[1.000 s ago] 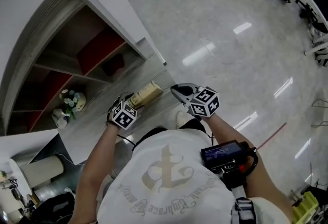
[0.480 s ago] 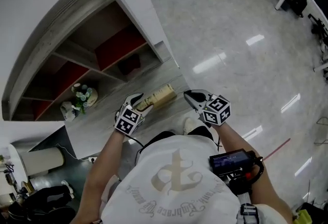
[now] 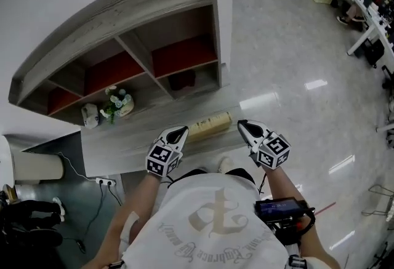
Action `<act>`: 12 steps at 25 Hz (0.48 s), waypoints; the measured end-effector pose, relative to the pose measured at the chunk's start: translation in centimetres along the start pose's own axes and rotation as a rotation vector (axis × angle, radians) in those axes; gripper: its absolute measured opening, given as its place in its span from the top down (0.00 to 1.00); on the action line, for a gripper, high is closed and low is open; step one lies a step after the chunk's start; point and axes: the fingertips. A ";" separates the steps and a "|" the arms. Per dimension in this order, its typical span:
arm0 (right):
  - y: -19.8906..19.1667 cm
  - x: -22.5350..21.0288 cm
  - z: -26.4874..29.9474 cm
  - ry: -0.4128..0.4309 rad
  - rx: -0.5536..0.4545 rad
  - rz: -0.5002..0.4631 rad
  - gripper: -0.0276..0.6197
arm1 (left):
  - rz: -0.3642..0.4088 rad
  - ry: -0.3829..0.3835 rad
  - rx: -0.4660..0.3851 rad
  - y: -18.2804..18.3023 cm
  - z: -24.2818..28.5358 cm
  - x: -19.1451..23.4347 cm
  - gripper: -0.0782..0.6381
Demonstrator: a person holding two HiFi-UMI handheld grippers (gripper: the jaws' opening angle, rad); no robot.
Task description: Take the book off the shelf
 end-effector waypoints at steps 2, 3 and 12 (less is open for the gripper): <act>0.5 0.9 0.3 0.012 -0.001 -0.014 0.95 | -0.038 0.023 -0.031 0.0 -1.3 0.3 0.88; 0.6 1.4 0.4 0.016 0.000 -0.018 0.95 | -0.059 0.035 -0.047 -0.1 -1.9 0.4 0.88; 0.2 4.6 0.7 0.038 0.033 -0.022 0.95 | -0.179 0.140 -0.103 -2.1 -7.0 2.2 0.88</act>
Point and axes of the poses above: the fingertips, and each gripper's own axes: z forward along the fingers, x to its left, y out of its top, and after that the axes turned 10 degrees about -x, right-handed
